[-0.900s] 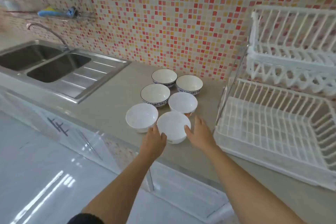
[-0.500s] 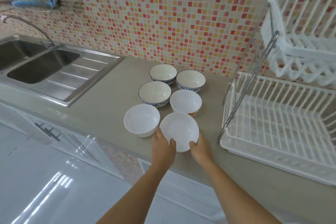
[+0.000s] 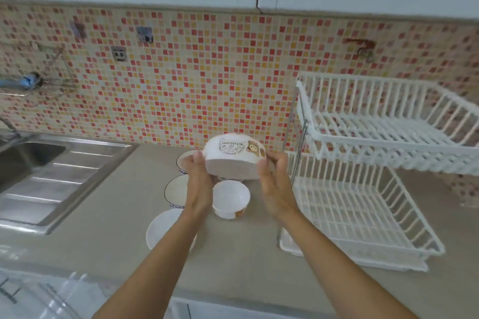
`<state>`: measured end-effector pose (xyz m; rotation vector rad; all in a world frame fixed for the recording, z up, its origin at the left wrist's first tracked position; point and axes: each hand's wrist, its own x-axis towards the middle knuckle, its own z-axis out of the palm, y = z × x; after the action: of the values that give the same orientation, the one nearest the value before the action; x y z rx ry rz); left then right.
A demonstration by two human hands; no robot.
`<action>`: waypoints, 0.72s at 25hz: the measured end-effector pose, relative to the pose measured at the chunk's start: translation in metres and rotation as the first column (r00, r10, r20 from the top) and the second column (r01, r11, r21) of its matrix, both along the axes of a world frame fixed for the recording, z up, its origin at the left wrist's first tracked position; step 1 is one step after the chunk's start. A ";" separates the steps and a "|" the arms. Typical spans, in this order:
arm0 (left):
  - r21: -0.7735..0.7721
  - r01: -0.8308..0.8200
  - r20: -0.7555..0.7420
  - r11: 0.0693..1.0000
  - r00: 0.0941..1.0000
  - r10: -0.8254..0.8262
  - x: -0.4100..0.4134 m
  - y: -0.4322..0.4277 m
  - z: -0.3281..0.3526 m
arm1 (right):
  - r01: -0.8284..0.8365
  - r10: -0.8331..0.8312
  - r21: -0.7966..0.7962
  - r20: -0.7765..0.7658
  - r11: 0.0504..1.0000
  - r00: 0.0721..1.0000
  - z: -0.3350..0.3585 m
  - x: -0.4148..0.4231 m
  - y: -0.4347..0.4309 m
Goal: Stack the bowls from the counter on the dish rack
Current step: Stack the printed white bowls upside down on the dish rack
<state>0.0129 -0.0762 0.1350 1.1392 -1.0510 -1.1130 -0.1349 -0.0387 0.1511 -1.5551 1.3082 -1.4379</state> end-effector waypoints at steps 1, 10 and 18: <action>-0.042 0.028 -0.056 0.999 0.998 -0.030 -0.005 -0.005 0.019 | -0.011 0.012 -0.071 0.020 0.997 1.000 0.021 -0.004 0.000; -0.334 0.328 0.282 0.884 0.929 -0.238 -0.088 -0.026 0.152 | -0.051 0.044 -0.302 -0.029 0.952 0.999 0.134 -0.136 -0.004; -0.207 0.419 0.626 0.884 0.751 -0.210 -0.218 -0.071 0.181 | 0.119 -0.136 -0.067 -0.371 0.991 0.919 0.157 -0.264 -0.036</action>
<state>-0.2048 -0.1468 0.3162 1.0654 -1.9168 -0.7868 -0.3987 -0.0744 0.3082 -1.8704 1.6347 -1.2904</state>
